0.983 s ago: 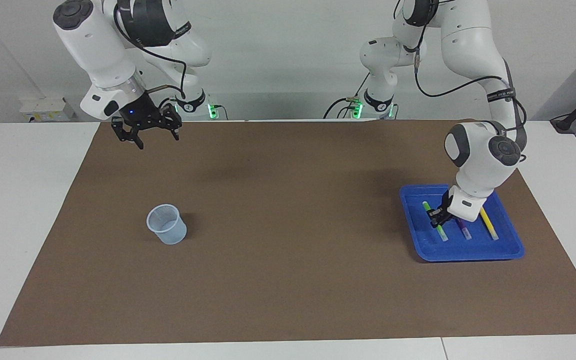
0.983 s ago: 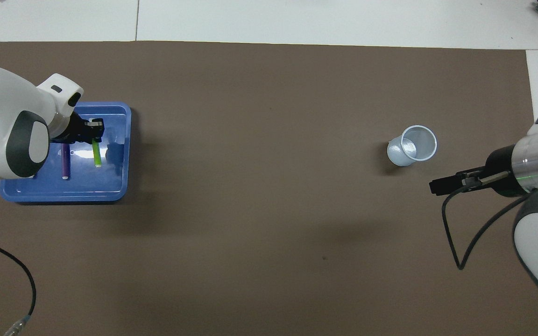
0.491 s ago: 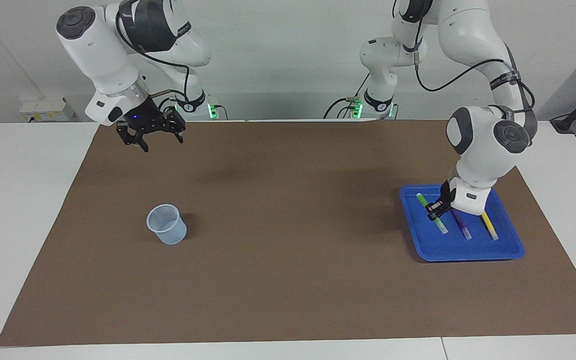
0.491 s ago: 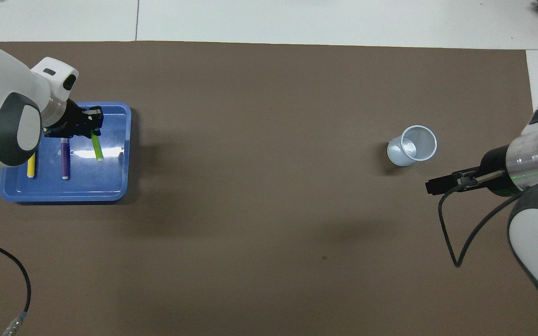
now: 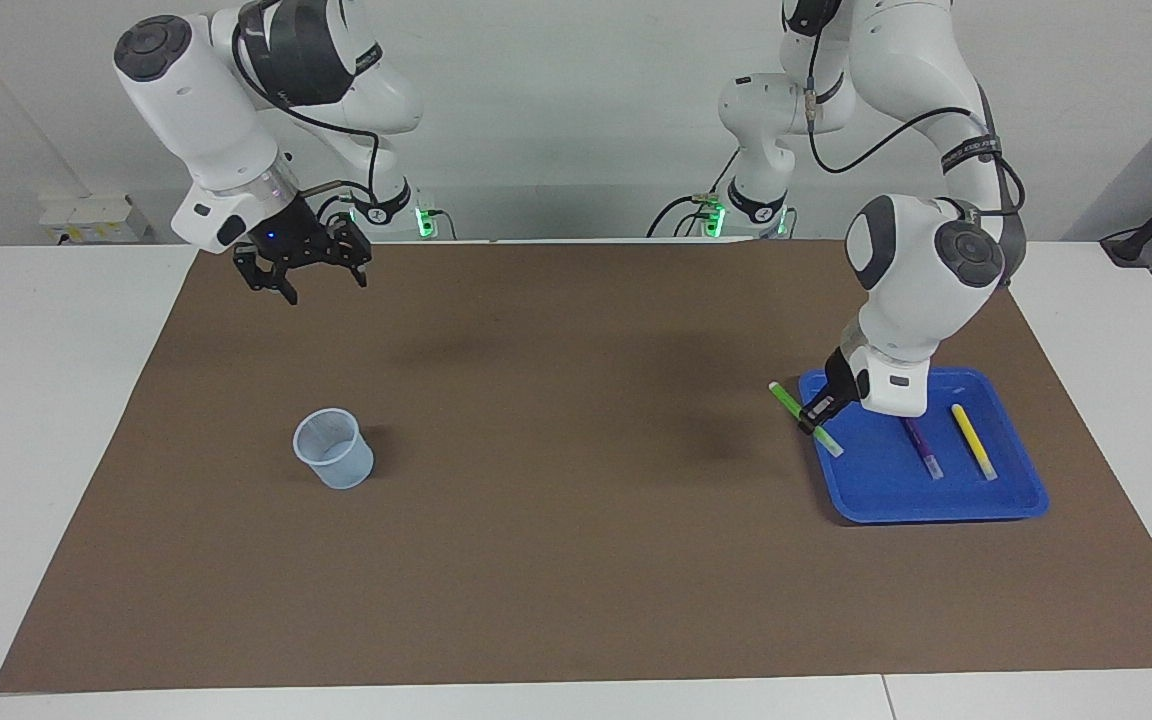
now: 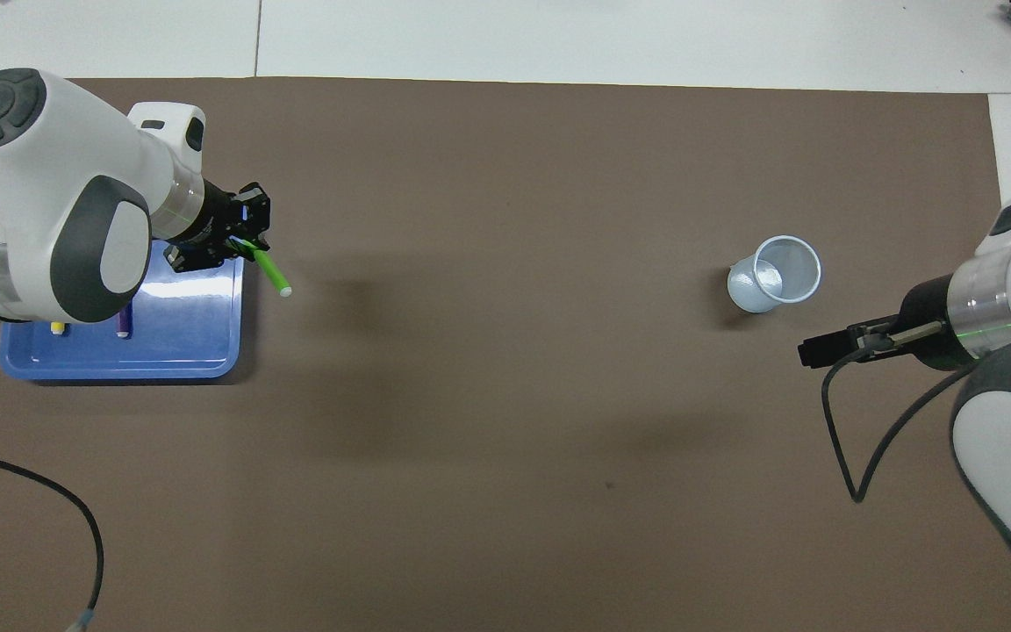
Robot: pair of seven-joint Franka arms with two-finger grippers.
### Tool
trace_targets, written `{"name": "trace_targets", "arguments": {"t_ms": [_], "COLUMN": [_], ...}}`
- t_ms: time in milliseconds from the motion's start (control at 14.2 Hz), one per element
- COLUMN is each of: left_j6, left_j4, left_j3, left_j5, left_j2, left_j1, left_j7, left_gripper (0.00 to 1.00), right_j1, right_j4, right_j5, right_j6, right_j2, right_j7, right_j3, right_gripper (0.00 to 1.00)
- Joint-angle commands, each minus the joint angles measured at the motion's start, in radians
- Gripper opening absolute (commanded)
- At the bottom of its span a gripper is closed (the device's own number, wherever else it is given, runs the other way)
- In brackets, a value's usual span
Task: Transfer and insert pens with both arms
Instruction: 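Lift the green pen and carry it toward the right gripper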
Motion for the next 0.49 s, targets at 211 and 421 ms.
{"name": "trace_targets", "arguments": {"t_ms": [211,421], "left_j6": [-0.005,0.008], "left_j4": [0.004,0.006], "left_j3": [0.004,-0.011], "left_j5": [-0.024,-0.071], "left_j2": [-0.035,-0.039], "left_j1": [-0.111,-0.141], "left_j7": [-0.305,-0.442], "left_gripper": [0.00,0.00], "right_j1": [-0.002,-0.002], "right_j4": [-0.018,-0.024], "right_j5": [0.016,0.042], "right_j6": [0.028,0.027], "right_j2": [-0.007,-0.007], "right_j7": [0.031,0.081], "right_j3": [0.002,0.002], "right_gripper": [1.00,1.00]}}
